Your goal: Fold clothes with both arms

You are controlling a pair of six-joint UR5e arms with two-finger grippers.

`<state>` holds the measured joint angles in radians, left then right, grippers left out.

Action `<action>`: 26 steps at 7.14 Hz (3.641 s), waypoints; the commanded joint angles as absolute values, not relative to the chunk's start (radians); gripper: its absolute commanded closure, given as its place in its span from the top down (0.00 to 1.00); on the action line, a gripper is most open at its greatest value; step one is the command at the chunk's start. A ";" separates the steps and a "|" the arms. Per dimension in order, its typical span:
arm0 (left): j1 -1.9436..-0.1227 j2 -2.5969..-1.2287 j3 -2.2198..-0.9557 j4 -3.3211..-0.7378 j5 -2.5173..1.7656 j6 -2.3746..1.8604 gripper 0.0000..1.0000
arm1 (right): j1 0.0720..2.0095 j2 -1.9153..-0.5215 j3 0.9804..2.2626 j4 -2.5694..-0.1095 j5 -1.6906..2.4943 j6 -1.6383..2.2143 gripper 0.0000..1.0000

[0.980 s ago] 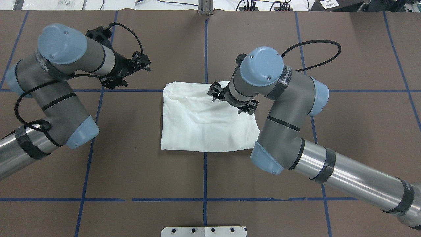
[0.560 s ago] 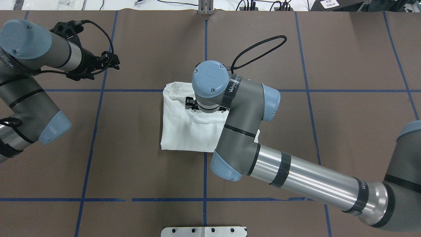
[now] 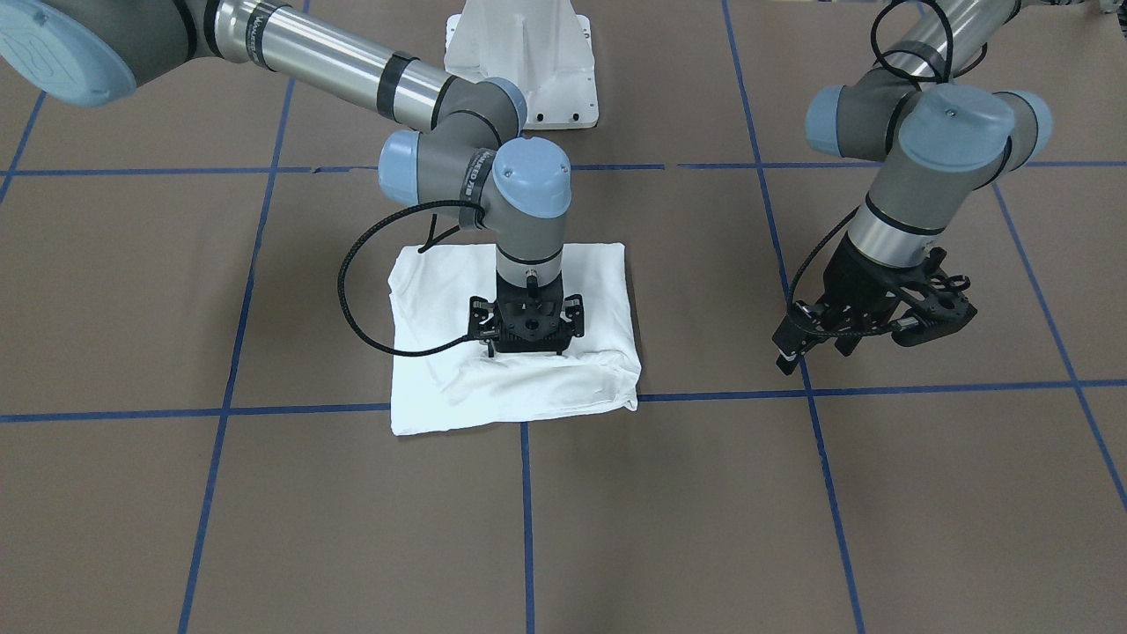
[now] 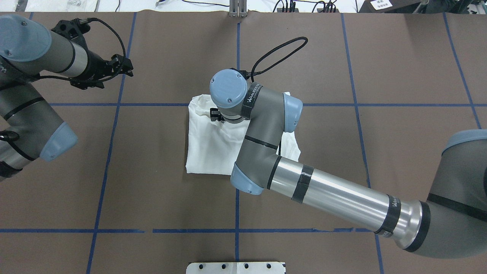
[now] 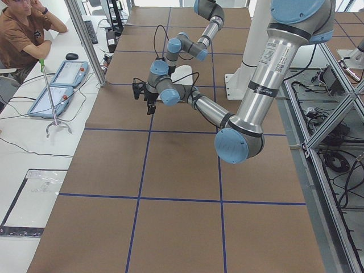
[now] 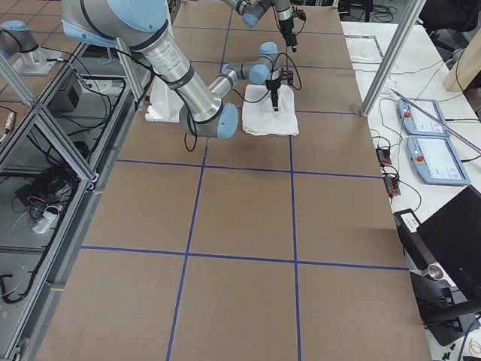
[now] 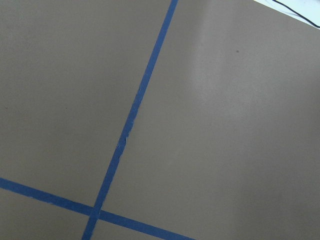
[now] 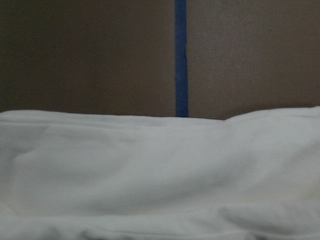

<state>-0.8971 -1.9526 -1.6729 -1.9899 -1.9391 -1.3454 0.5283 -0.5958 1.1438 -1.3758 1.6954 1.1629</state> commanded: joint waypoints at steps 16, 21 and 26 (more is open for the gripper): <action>-1.500 -1.687 -1.609 -1.890 -2.242 -0.059 1.00 | 1.433 -1.319 1.637 -1.687 2.279 -0.018 1.00; -1.503 -1.635 -1.615 -1.819 -2.246 -0.054 1.00 | 1.499 -1.546 1.729 -1.629 2.295 0.036 1.00; -1.535 -1.629 -1.576 -1.624 -2.253 0.144 1.00 | 1.535 -1.658 1.723 -1.625 2.370 0.132 1.00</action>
